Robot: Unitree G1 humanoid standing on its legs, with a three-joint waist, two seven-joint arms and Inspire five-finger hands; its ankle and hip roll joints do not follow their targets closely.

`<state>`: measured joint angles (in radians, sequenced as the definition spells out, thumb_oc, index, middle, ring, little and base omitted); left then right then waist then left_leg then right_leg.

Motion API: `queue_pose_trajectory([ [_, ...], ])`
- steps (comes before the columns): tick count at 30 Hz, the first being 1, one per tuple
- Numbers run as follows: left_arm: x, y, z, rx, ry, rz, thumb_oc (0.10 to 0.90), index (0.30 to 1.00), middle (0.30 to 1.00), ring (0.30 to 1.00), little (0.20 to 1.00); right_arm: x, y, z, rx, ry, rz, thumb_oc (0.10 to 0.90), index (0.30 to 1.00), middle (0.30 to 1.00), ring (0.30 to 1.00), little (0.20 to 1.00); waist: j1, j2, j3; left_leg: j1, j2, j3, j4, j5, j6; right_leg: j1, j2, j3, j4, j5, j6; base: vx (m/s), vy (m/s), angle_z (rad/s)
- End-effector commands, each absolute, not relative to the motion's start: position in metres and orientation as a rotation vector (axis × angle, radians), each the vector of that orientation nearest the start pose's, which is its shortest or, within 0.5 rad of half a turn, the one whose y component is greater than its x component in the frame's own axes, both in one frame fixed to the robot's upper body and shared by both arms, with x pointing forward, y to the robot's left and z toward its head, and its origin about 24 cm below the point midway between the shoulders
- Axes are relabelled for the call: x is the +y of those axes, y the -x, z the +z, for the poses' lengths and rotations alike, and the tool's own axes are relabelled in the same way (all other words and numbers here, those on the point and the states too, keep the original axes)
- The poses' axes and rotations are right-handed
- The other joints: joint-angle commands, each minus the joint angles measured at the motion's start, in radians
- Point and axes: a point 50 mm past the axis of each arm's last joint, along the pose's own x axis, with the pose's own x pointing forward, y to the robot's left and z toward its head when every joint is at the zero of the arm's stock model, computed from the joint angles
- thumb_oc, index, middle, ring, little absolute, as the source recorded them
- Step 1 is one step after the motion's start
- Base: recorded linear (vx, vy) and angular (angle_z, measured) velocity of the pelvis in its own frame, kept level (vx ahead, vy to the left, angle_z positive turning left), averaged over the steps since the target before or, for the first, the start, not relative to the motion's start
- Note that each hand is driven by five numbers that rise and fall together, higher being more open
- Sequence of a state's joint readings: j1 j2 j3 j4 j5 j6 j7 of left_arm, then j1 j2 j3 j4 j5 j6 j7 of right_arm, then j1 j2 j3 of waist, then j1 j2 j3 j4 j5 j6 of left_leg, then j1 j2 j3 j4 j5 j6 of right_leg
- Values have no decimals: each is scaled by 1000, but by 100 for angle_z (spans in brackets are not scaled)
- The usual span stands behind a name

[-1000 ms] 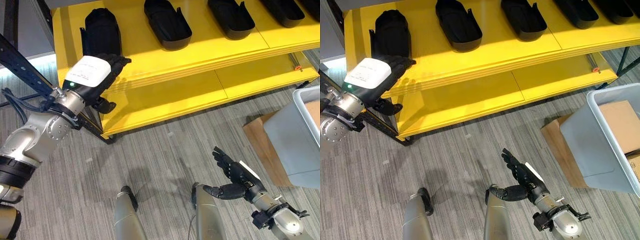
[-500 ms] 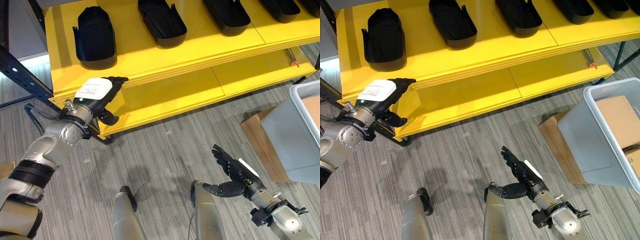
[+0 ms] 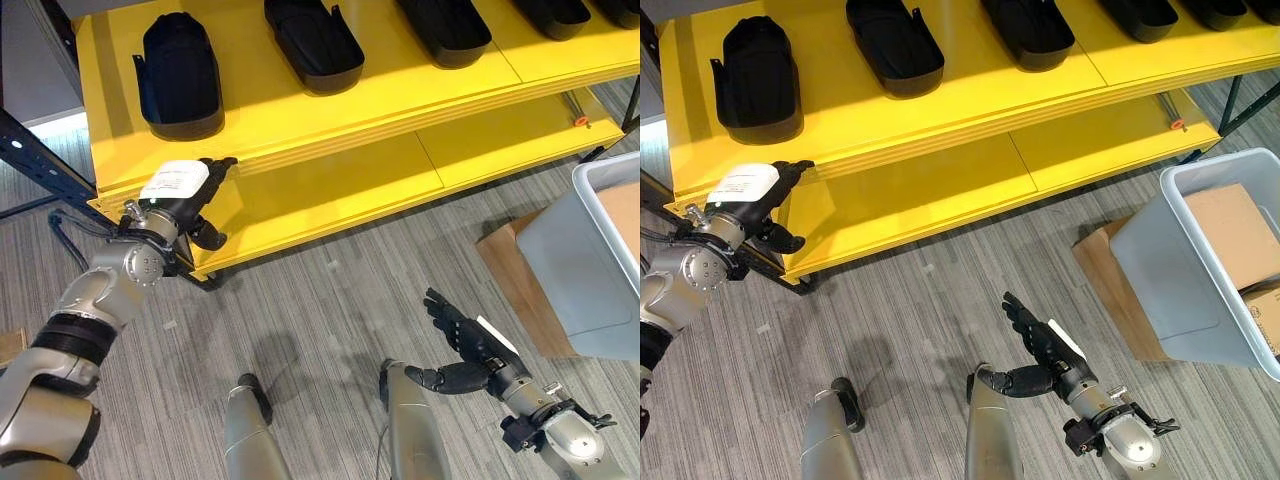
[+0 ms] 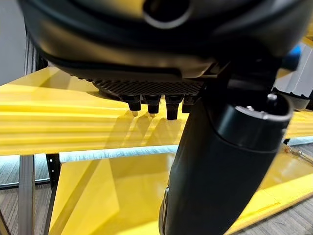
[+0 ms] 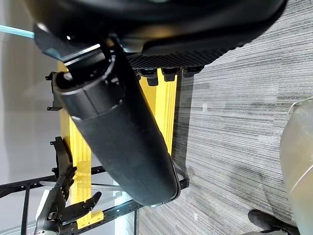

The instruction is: Move parts from the plastic box to the shelf.

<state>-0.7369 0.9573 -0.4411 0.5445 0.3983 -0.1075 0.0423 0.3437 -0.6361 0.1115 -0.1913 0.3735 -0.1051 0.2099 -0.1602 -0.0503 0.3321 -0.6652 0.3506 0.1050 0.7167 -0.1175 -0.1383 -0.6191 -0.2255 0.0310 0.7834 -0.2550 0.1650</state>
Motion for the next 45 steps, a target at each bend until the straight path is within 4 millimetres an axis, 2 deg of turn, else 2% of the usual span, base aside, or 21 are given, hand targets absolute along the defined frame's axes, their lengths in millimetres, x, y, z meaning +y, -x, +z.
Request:
queue_pose_trajectory([
  [1, 292, -359, 248, -290, -1428, 247, 900, 1000, 1000, 1000, 1000, -219, -186, 65, -2, 224, 386, 900, 1000, 1000, 1000, 1000, -4, 19, -50, -11, -8, -67, -71, 46, 9, 41, -18, -20, -22, 0, -42, 0, 0, 0],
  [10, 286, -362, 271, -349, -1436, 275, 900, 1000, 1000, 1000, 1000, -219, -185, 63, 9, 213, 392, 900, 1000, 1000, 1000, 1000, -4, 18, -53, -12, -10, -67, -67, 44, 8, 42, -19, -20, -17, -4, -41, 0, 0, 0],
  [21, 282, -361, 288, -390, -1466, 287, 900, 1000, 1000, 1000, 1000, -221, -184, 61, 23, 218, 393, 900, 1000, 1000, 1000, 1000, -2, 21, -55, -9, -13, -70, -70, 43, 8, 46, -20, -19, -14, -10, -40, 0, 0, 0],
  [34, 290, -368, 276, -298, -1443, 294, 900, 1000, 1000, 1000, 1000, -222, -184, 58, 37, 214, 389, 900, 1000, 1000, 1000, 1000, -9, 18, -48, -26, -11, -72, -55, 43, 10, 23, -16, -17, 2, -12, -43, 0, 0, 0],
  [40, 302, -368, 270, -237, -1438, 313, 900, 1000, 1000, 1000, 1000, -222, -182, 57, 43, 212, 390, 900, 1000, 1000, 1000, 1000, -9, 16, -42, -41, -9, -76, -47, 43, 12, 8, -16, -16, 9, -12, -42, 0, 0, 0],
  [45, 305, -368, 276, -235, -1437, 338, 900, 1000, 1000, 1000, 1000, -222, -181, 57, 46, 213, 395, 900, 1000, 1000, 1000, 1000, -10, 12, -40, -53, -8, -78, -38, 40, 12, -4, -17, -17, 18, -13, -43, 0, 2, -3],
])
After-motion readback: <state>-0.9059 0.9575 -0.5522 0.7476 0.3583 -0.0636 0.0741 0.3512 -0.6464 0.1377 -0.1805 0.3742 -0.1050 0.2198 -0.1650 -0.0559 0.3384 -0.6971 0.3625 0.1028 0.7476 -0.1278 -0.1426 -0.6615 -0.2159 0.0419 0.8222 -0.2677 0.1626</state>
